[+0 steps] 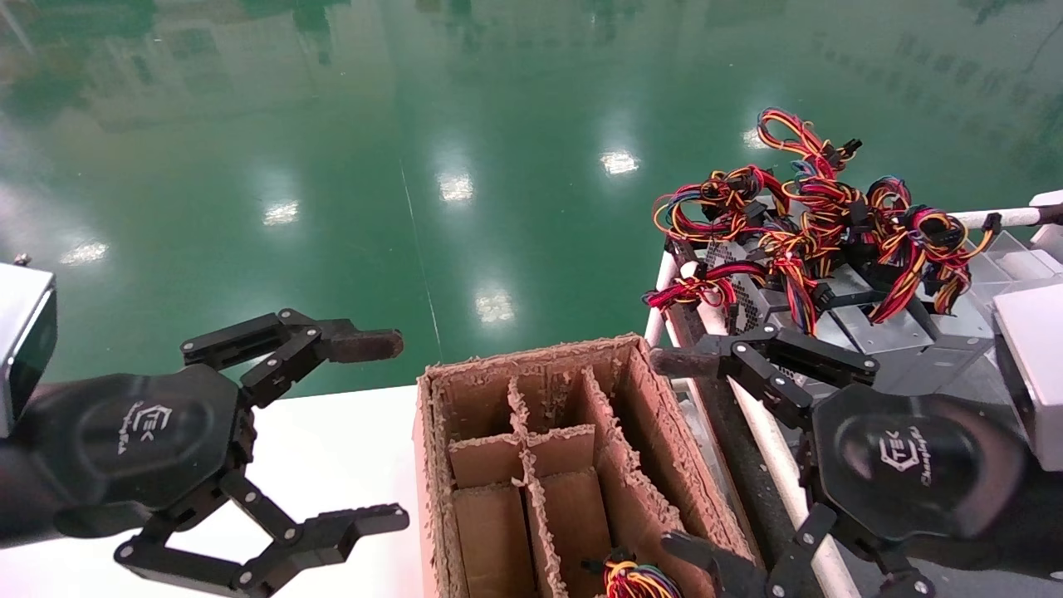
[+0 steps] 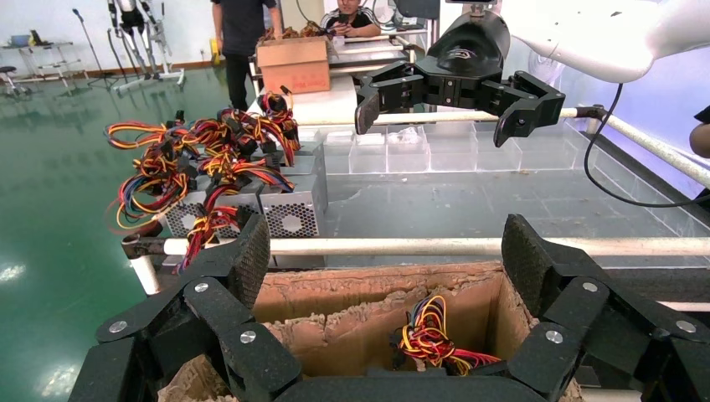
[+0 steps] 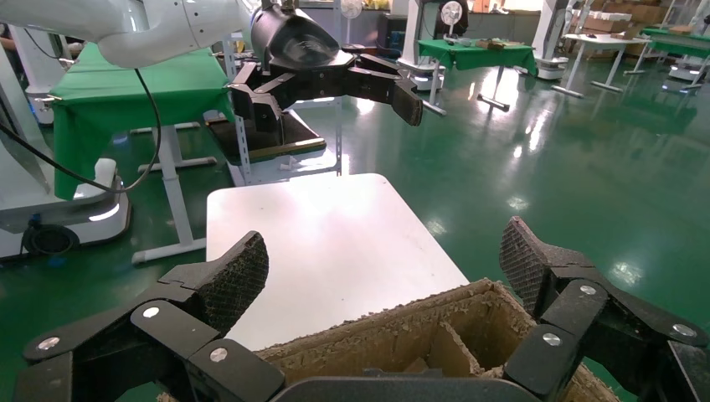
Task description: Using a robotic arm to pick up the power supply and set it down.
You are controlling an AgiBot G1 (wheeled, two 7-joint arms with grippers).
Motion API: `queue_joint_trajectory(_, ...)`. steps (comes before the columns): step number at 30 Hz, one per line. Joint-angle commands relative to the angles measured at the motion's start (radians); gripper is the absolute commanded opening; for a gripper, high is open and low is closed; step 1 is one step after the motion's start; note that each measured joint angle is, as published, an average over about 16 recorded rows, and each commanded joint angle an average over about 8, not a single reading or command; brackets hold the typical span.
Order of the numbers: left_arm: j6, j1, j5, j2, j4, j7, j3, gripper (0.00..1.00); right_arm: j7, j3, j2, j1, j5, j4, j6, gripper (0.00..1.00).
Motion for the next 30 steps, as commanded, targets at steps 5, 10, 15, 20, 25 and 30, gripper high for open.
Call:
queue_joint_trajectory(5,0.0,0.0,0.0,0.0,0.0,0.0,0.0,0.52,0.0,0.0,0.0,0.0,0.0,0.0,0.0,1.0)
queue_joint_trajectory(10,0.0,0.0,0.0,0.0,0.0,0.0,0.0,0.0,0.0,0.0,0.0,0.0,0.0,0.0,0.0,1.0)
queue_joint_trajectory(15,0.0,0.0,0.0,0.0,0.0,0.0,0.0,0.0,0.0,0.0,0.0,0.0,0.0,0.0,0.0,1.0)
queue_joint_trajectory(20,0.0,0.0,0.0,0.0,0.0,0.0,0.0,0.0,0.0,0.0,0.0,0.0,0.0,0.0,0.0,1.0)
queue_joint_trajectory(25,0.0,0.0,0.0,0.0,0.0,0.0,0.0,0.0,0.0,0.0,0.0,0.0,0.0,0.0,0.0,1.0)
queue_joint_trajectory(30,0.0,0.0,0.0,0.0,0.0,0.0,0.0,0.0,0.0,0.0,0.0,0.0,0.0,0.0,0.0,1.0)
